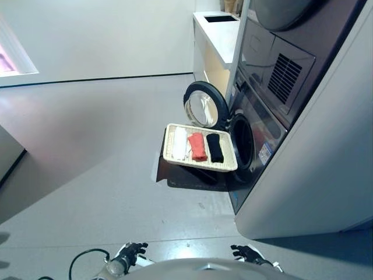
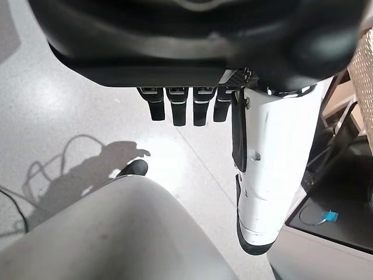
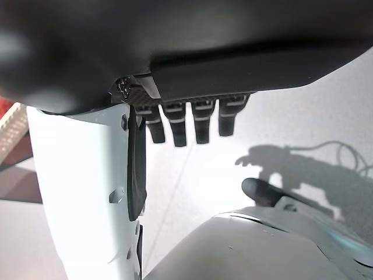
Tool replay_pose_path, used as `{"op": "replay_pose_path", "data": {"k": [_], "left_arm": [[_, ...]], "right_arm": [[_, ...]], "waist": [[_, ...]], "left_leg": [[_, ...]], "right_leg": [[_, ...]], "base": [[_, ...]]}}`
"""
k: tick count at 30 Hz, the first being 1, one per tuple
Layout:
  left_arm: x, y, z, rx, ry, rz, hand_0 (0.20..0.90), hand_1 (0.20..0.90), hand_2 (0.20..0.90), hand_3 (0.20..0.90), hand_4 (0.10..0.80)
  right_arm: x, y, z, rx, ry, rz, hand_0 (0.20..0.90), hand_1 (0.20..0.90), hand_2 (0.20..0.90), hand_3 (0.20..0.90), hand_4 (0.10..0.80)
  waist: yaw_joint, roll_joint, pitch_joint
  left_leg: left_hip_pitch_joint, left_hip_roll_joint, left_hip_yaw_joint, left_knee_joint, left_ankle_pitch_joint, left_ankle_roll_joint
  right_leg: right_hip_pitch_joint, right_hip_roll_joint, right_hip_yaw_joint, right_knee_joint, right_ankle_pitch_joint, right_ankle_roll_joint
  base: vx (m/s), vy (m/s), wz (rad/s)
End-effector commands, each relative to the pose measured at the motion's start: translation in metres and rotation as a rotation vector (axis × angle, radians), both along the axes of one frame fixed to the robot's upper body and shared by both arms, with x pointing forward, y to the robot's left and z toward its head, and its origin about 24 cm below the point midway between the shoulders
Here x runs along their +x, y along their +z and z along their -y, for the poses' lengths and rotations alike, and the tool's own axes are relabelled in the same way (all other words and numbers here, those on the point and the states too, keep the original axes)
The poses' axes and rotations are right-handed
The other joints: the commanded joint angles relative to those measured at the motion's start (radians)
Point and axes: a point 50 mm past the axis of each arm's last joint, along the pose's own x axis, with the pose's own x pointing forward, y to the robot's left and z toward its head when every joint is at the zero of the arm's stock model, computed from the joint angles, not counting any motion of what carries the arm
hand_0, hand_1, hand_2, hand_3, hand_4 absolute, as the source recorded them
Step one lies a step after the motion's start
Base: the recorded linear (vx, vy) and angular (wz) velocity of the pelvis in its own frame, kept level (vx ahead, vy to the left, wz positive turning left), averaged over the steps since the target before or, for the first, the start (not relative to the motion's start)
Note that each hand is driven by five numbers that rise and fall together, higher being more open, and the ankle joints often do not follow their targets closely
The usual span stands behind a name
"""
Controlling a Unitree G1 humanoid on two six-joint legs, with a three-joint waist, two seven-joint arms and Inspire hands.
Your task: Pick up the clothes and place them into the washing machine
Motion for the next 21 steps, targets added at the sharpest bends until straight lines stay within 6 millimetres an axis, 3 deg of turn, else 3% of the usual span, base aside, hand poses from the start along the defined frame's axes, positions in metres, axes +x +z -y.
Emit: {"op": "replay_pose_path", "data": {"k": [1,21], "left_arm": [[0.0154,0.0023,-0.0031,0.012,0.022,0.014,0.9,0.9,0.9,0.9,0.8],[0.0086,0.0005,-0.0013,-0.004,0.02,-0.015,0.9,0.9,0.9,0.9,0.8]], "right_arm": [[-0.0058,-0.0007,0.0063,-0.029,0.07,-0.048,0.9,0.9,0.9,0.9,0.8],[-0.0085,-0.0014,0.0048,-0.018,0.075,-0.062,0.9,0.9,0.9,0.9,0.8]], "waist": [[0.03,-0.051,-0.01],[0.028,-0.052,-0.004]], "left_leg": [[0.005,-0.055,-0.016,-0.008,-0.036,-0.019],[0.001,-0.065,-0.028,-0.008,-0.039,-0.011]], "right_leg": [[-0.058,0.026,0.021,-0.005,0.061,0.009],[-0.062,0.02,0.029,-0.005,0.066,0.01]], "base": [[0.0,0.0,0.0],[0.0,0.0,0.0]]}}
